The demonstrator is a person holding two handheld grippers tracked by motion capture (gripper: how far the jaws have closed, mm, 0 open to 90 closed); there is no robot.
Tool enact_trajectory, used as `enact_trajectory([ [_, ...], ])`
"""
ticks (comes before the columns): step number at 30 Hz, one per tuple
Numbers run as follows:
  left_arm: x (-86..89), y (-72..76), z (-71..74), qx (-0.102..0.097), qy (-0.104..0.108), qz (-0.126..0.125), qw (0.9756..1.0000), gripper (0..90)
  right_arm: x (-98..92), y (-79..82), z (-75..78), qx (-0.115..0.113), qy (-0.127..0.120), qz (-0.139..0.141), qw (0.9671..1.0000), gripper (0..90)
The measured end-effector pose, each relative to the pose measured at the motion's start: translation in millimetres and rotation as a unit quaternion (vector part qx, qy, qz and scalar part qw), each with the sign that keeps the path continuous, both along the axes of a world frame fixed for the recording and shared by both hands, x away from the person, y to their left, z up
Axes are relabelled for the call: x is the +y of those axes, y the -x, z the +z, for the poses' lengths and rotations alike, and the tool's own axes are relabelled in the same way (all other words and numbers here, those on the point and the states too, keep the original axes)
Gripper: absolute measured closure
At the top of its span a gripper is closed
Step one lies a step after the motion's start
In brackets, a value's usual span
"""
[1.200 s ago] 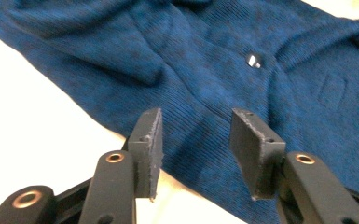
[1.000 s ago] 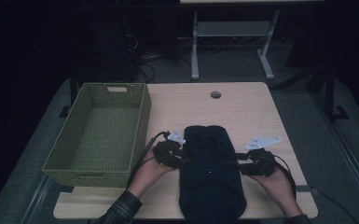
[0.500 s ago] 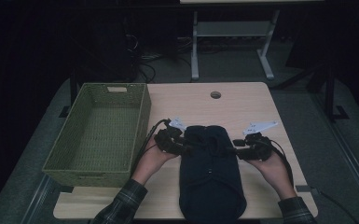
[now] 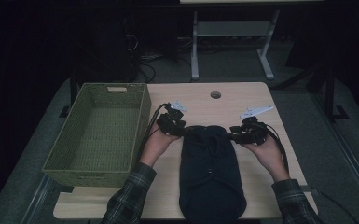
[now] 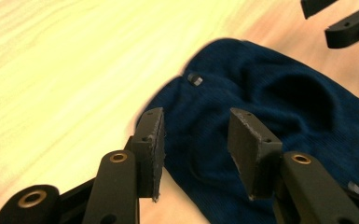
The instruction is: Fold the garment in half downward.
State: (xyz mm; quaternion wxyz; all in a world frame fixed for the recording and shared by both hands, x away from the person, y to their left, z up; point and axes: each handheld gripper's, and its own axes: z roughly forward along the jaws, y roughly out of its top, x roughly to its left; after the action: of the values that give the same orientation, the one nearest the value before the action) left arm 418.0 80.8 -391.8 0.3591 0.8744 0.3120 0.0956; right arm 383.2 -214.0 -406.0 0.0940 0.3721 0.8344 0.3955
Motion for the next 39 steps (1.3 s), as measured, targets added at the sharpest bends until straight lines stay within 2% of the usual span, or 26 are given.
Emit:
enact_trajectory([
  [1, -0.3, -4.0, -1.5, -0.004, -0.003, 0.004, 1.0, 56.7, 0.4, -2.3, -0.5, -0.003, -0.002, 0.0, 1.0, 55.0],
  [2, -0.2, -8.4, -3.1, -0.006, -0.005, 0.006, 0.9999, 56.8, 1.3, -5.0, -0.9, 0.005, 0.0, -0.001, 1.0, 54.8],
  [5, -0.5, -21.1, -11.3, -0.005, -0.017, 0.01, 0.9998, 57.6, 2.2, -10.5, -2.0, 0.004, -0.002, -0.003, 1.0, 54.8],
  [8, -1.9, -29.8, -21.6, 0.008, -0.021, 0.012, 0.9997, 57.5, 3.1, -16.0, -1.2, 0.002, -0.001, -0.004, 1.0, 54.4],
  [10, -2.8, -33.1, -27.0, 0.014, -0.025, 0.009, 0.9996, 57.2, 3.2, -18.5, -1.1, -0.005, -0.006, -0.007, 1.0, 54.8],
  [12, -3.5, -36.0, -32.0, 0.018, -0.027, 0.008, 0.9994, 56.8, 4.7, -24.2, -2.1, 0.003, 0.001, -0.006, 1.0, 54.3],
  [16, -4.2, -40.3, -41.6, 0.026, -0.038, 0.005, 0.9989, 56.5, 7.5, -36.9, -5.4, -0.007, 0.006, -0.013, 0.9999, 55.3],
  [18, -5.0, -41.6, -45.5, 0.03, -0.042, 0.004, 0.9987, 55.7, 10.3, -45.1, -8.9, 0.005, 0.021, -0.015, 0.9996, 55.3],
  [19, -6.1, -41.7, -47.7, 0.034, -0.039, 0.008, 0.9987, 55.6, 11.3, -48.7, -10.8, 0.002, 0.027, -0.016, 0.9995, 55.4],
  [20, -7.0, -41.9, -49.8, 0.034, -0.037, 0.01, 0.9987, 55.6, 12.2, -52.3, -12.5, 0.006, 0.029, -0.016, 0.9994, 55.6],
  [22, -7.3, -42.6, -52.0, 0.035, -0.05, 0.006, 0.9981, 55.7, 11.9, -57.3, -17.1, 0.002, 0.029, -0.021, 0.9994, 56.5],
  [31, -8.5, -44.3, -59.0, 0.039, -0.058, -0.003, 0.9976, 58.6, 3.8, -70.8, -42.6, 0.044, 0.032, -0.038, 0.9978, 57.2],
  [35, -9.2, -44.8, -61.2, 0.037, -0.057, -0.011, 0.9976, 60.9, 3.3, -73.7, -50.8, 0.06, 0.031, -0.027, 0.9974, 58.2],
  [39, -9.2, -44.2, -62.2, 0.039, -0.052, -0.013, 0.9978, 64.4, 4.8, -73.9, -56.0, 0.07, 0.028, -0.02, 0.9969, 63.8],
])
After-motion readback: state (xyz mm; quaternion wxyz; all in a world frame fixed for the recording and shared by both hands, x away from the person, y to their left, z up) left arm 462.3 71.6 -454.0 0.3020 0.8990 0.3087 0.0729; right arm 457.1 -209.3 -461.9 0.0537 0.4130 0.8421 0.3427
